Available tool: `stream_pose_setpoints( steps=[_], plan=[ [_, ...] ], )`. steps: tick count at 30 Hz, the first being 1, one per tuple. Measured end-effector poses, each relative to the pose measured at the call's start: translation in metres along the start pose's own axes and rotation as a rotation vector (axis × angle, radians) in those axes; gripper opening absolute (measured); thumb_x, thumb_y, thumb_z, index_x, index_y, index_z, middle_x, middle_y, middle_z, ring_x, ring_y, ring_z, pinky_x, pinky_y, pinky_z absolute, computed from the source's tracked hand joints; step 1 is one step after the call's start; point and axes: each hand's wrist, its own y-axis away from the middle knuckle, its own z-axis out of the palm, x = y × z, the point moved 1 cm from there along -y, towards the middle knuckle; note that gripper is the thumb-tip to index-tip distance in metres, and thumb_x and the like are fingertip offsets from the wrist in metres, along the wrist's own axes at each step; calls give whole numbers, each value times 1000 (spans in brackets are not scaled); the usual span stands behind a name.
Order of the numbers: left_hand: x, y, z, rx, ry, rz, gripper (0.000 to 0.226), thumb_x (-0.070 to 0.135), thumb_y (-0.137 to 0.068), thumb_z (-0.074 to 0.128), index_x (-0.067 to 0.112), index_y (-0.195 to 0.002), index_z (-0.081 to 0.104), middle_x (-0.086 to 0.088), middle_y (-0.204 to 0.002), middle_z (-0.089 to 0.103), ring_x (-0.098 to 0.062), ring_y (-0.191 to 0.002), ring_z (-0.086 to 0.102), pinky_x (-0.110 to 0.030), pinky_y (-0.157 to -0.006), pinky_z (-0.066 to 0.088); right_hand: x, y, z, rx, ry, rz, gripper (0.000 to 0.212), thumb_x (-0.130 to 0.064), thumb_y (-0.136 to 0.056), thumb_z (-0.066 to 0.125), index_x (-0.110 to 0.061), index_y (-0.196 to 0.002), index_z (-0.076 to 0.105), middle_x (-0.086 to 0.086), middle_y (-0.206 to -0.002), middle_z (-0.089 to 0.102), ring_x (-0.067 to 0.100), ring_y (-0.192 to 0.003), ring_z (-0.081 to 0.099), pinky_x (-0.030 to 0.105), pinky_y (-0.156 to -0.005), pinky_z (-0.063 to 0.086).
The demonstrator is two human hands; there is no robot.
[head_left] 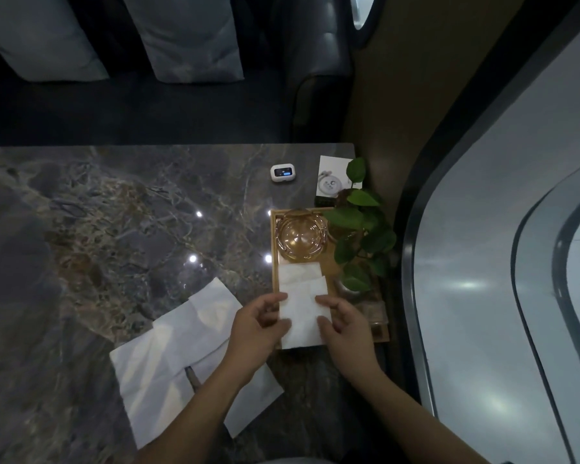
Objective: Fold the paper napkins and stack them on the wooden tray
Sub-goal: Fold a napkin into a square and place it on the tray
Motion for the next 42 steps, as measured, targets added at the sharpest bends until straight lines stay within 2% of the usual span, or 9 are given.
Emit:
stream_pose_setpoints(
  steps=[3,8,14,21,24,29,33,38,42],
  plan=[
    [-2,-10,3,72,-18,16,39,0,-83,71,28,-111,66,-4,-112,69,-17,-100,66,-29,-75,61,4,-6,2,-5,77,-8,38,-1,-90,59,-23,-121,57,-5,-126,56,10,-109,61,29,-87,57],
    [0,-25,10,90,-280,153,44,1,-83,71,23,-120,64,9,-128,58,-8,-108,59,-12,-79,52,4,-20,8,-19,291,-36,50,-8,-90,59,-15,-138,46,2,-142,47,15,-127,49,40,-100,51],
    [-4,-39,13,55,-414,250,46,6,-83,69,21,-126,63,3,-138,54,-15,-118,58,-31,-94,55,8,-33,16,-35,396,-20,57,-16,-90,55,-14,-144,37,4,-149,37,18,-132,42,42,-107,44],
    [-6,-31,13,30,-674,376,48,14,-87,62,26,-133,57,8,-151,41,-8,-132,44,-16,-98,34,11,-33,20,-50,544,-57,59,-25,-86,49,-10,-142,40,8,-153,30,22,-138,33,43,-113,35],
    [-9,-20,11,19,-745,412,46,19,-90,59,28,-135,54,9,-154,37,-8,-133,43,-15,-97,35,12,-29,20,-88,673,-90,58,-20,-91,51,-12,-146,35,8,-158,20,22,-144,21,30,-116,20],
    [-19,1,3,32,-826,478,44,11,-87,61,20,-130,59,2,-144,50,-12,-125,50,-10,-98,31,14,-22,17,-156,837,-189,62,-20,-91,51,-14,-148,28,11,-161,8,27,-147,14,40,-118,25],
    [-29,23,-11,46,-816,462,46,14,-88,63,25,-133,57,12,-136,52,2,-117,46,4,-90,19,14,-12,15,-148,888,-255,62,-17,-91,53,-16,-147,29,9,-161,8,28,-146,15,42,-117,26],
    [-56,50,-29,150,-833,359,45,26,-92,58,29,-136,53,8,-144,50,-10,-130,46,-18,-106,25,15,8,16,-170,934,-329,60,-15,-89,55,-16,-146,34,12,-160,16,29,-147,15,46,-117,24],
    [-73,70,-39,152,-847,341,46,26,-91,56,26,-137,52,6,-144,50,-12,-130,45,-18,-106,25,19,27,23,-206,957,-373,56,-16,-89,52,-17,-143,38,12,-158,22,29,-145,20,45,-118,24]
  ],
)
